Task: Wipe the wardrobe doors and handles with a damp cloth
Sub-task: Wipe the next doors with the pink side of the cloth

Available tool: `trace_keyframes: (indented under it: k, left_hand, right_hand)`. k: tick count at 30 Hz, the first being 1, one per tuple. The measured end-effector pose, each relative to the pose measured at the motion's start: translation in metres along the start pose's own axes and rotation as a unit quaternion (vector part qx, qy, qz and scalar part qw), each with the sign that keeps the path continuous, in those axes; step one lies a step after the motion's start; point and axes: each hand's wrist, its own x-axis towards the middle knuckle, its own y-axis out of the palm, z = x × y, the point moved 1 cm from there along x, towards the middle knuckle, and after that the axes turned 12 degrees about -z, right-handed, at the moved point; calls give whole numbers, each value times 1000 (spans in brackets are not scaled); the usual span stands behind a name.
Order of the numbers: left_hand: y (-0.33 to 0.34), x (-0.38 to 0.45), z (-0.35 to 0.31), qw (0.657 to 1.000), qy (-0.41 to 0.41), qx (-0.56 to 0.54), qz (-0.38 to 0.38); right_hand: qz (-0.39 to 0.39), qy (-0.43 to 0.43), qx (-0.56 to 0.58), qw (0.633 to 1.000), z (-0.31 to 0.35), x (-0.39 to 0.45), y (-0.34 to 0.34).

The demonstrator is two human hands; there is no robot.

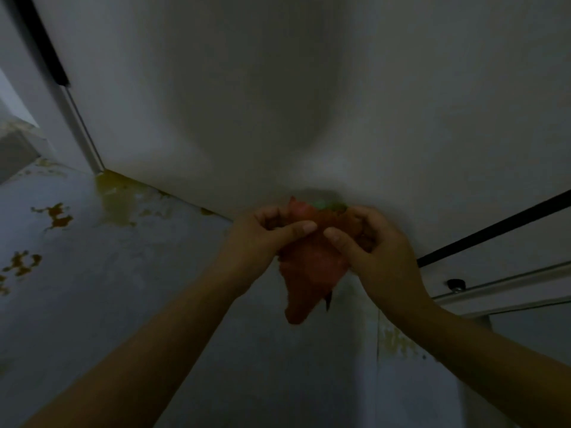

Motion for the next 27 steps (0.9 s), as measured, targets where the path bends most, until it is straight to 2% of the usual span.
trace_keyframes:
  k: [3,5,10,13,18,23,27]
  left_hand:
    - [-5,5,-2,998,51,-1,-43]
    - [-10,10,-2,997,51,-13,-49]
    - [-30,22,-4,998,46,-31,-30]
    - [-40,31,-8,995,47,-71,-55]
    - [-48,44,-30,990,62,-71,-106]
    - [-57,33,-82,988,3,-77,-137]
    - [-74,-7,-137,986,-56,-29,-155]
  right_hand:
    - [-10,-2,-3,1000,-2,9,10]
    - [-2,-29,-25,999,0,16,14]
    - [71,-71,13,995,10,25,25]
    - [49,-83,13,995,15,33,33]
    - [3,-44,45,998,28,49,54]
    - [89,83,42,992,68,50,79]
    - [108,152,56,981,134,42,82]
